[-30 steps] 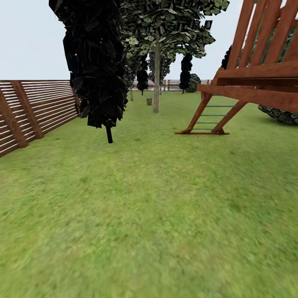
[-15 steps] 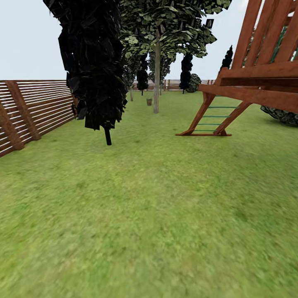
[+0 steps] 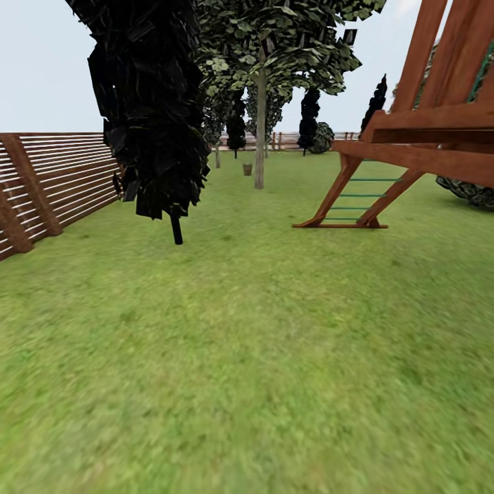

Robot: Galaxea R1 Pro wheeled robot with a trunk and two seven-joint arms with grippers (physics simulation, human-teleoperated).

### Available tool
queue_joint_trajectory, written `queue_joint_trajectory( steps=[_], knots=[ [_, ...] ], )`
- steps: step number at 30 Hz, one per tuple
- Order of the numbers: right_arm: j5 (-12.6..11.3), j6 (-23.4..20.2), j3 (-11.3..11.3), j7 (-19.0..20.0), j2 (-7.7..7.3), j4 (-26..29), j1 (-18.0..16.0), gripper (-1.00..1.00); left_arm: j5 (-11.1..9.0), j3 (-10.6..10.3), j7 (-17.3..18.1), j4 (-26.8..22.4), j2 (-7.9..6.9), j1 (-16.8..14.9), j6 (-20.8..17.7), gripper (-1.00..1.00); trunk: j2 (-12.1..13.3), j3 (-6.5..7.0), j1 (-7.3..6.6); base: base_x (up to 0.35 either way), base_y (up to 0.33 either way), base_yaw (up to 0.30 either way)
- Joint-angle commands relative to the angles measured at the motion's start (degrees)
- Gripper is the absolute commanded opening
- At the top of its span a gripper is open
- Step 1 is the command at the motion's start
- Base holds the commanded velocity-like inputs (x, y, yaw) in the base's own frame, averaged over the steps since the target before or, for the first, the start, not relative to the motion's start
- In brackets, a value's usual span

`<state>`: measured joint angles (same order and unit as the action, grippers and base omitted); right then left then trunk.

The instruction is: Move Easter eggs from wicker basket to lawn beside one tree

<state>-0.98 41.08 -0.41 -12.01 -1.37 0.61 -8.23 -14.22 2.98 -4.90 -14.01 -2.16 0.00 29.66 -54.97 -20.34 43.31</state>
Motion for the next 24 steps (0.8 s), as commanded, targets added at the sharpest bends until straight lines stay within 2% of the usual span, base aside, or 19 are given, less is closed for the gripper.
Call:
queue_joint_trajectory(
  steps=[1, 24],
  knots=[
    [-0.08, 0.16, -0.01, -0.03, -0.01, -0.08, -0.03, 1.0, 0.19, 0.18, -0.11, -0.05, 0.0, 0.0, 0.08, 1.0, -0.03, -0.06, 0.04, 0.333, 0.0, 0.0],
    [-0.08, 0.14, -0.03, -0.03, 0.06, -0.17, -0.03, 1.0, 0.24, 0.23, -0.13, -0.05, 0.01, 0.0, 0.33, 1.0, -0.03, -0.06, 0.04, 0.333, 0.0, 0.0]
  ],
)
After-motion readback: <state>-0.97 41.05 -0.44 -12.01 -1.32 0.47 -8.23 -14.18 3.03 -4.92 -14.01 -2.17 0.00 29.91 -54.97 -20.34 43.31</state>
